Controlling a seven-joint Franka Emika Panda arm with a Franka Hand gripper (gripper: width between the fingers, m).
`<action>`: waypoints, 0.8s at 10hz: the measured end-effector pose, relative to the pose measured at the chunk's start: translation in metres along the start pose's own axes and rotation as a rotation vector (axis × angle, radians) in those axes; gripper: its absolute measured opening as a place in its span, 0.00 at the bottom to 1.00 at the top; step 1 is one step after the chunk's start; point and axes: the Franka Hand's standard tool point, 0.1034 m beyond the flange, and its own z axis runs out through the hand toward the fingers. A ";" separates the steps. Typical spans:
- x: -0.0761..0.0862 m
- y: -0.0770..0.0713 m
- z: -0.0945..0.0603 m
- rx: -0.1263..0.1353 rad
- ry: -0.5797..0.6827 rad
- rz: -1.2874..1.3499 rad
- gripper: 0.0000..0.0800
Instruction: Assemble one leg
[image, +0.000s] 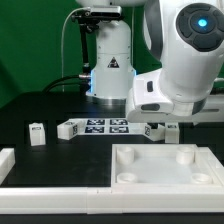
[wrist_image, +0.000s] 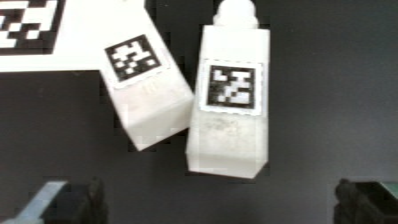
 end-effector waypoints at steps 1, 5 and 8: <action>0.002 -0.003 0.005 -0.003 0.000 -0.004 0.81; 0.001 0.001 0.031 -0.008 -0.022 0.001 0.81; -0.010 0.004 0.049 -0.015 -0.066 0.004 0.81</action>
Offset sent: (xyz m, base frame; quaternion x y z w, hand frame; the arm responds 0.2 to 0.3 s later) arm -0.0172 -0.0041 -0.0228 0.0016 -0.0075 0.0111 0.9999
